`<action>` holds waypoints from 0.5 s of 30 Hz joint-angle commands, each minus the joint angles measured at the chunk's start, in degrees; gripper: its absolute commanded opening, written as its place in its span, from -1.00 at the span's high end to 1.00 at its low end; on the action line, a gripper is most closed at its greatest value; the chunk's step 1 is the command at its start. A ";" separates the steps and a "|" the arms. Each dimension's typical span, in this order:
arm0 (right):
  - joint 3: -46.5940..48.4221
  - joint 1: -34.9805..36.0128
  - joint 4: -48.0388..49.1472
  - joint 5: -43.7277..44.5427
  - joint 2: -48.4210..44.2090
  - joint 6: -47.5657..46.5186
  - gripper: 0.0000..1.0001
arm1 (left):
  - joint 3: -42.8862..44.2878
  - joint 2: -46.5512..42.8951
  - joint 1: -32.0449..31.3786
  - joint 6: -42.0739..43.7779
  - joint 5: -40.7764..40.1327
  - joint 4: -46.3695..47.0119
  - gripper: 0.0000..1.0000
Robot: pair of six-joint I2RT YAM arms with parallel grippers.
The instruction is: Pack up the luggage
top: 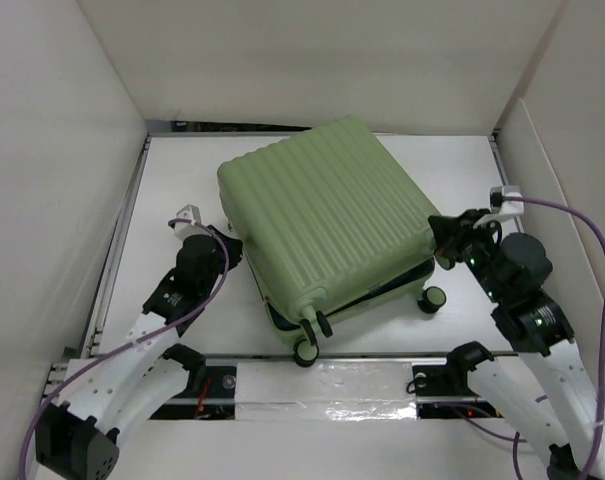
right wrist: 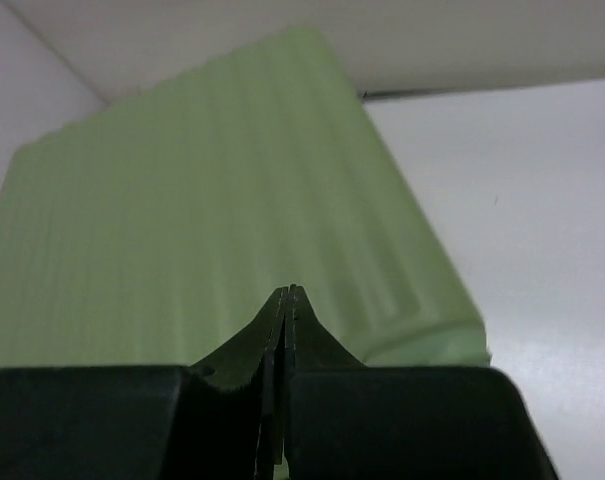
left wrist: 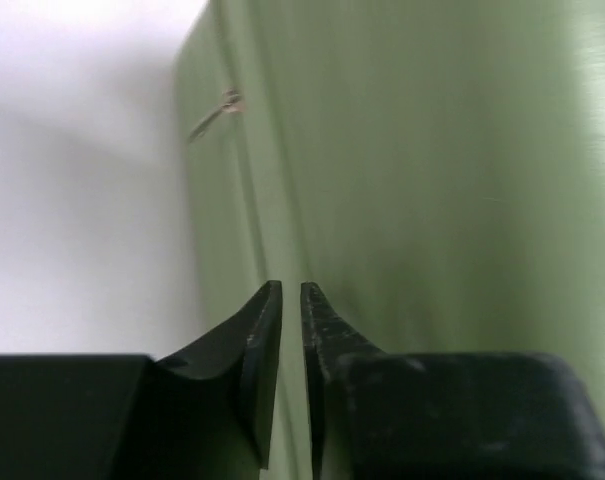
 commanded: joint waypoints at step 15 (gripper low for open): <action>-7.57 6.70 -21.86 -7.87 -1.21 9.53 1.00 | 16.79 8.74 4.93 -2.42 -3.67 23.59 -0.21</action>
